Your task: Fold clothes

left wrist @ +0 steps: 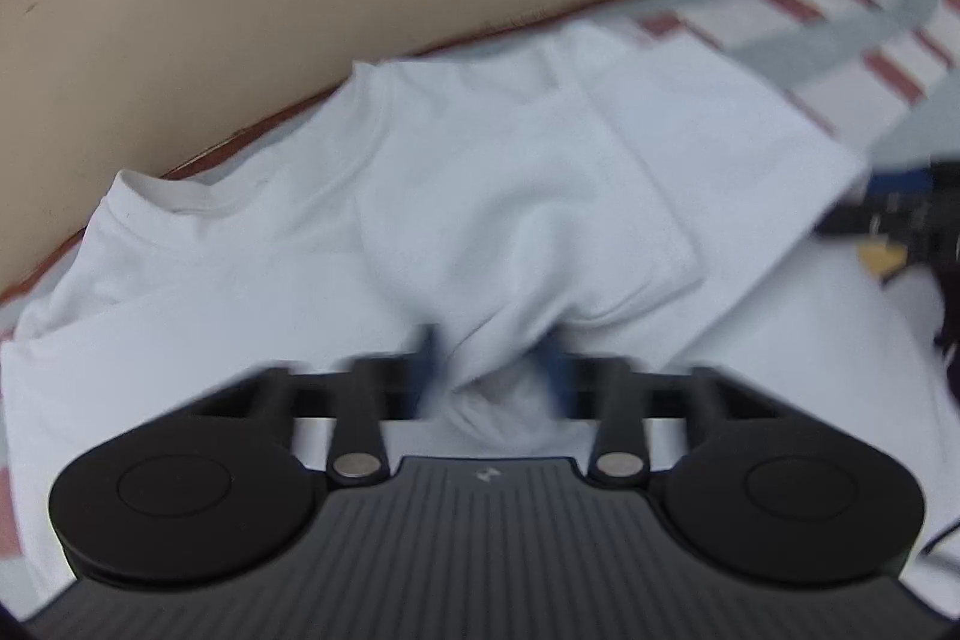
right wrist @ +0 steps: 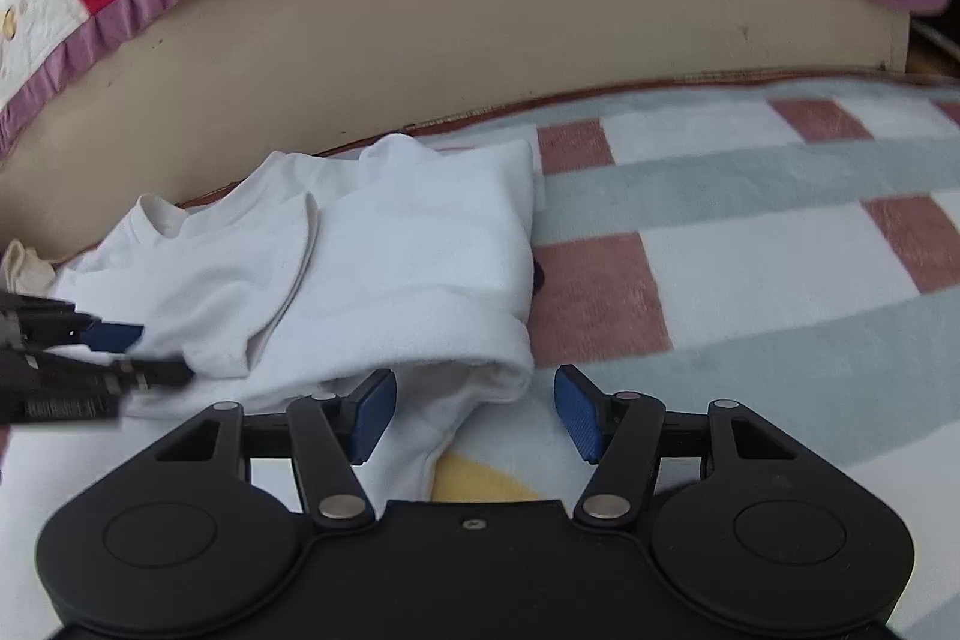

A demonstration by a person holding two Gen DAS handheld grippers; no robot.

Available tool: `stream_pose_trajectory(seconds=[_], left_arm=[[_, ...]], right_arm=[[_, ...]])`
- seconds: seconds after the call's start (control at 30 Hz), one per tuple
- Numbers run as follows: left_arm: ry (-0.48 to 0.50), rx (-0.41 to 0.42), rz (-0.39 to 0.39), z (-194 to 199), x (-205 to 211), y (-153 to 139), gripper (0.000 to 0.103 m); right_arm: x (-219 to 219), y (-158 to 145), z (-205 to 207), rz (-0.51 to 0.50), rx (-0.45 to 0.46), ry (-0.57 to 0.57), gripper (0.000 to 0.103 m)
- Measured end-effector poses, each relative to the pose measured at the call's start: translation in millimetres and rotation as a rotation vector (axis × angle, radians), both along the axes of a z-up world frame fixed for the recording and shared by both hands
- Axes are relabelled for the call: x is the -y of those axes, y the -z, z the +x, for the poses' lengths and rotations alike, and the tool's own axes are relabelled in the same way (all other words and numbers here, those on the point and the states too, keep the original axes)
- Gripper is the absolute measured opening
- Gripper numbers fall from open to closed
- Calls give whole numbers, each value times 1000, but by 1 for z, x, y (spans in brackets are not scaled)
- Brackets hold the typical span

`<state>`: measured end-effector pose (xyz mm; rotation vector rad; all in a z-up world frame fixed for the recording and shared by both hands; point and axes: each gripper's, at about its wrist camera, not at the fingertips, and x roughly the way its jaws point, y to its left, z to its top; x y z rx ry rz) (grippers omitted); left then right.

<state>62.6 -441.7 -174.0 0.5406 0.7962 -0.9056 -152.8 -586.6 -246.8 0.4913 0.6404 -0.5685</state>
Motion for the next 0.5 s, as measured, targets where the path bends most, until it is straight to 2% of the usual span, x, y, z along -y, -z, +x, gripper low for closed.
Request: stream_pose_trajectory(seconds=[0.07,0.13,0.2,0.23,0.3,0.4,0.5], left_arm=[[-73,43,-67,1,-8,-12,10],[-148,122,-168,-3,-28,-33,10],[-260,164,-277,-8,-58,-52,11],[-307,166,-316,-8,-71,-58,11],[-356,94,-327,-1,-91,-53,14],[-398,42,-222,8,-102,-24,15],[-499,-75,-189,22,-116,-2,16]], right_arm=[[-3,1,3,-57,-29,-12,56],[-4,1,4,-96,-53,-7,40],[1,1,3,-88,-54,19,31],[3,0,1,-73,-43,24,31],[5,0,1,-63,-35,28,31],[0,1,6,-103,-66,13,31],[-1,1,7,-109,-73,10,31]])
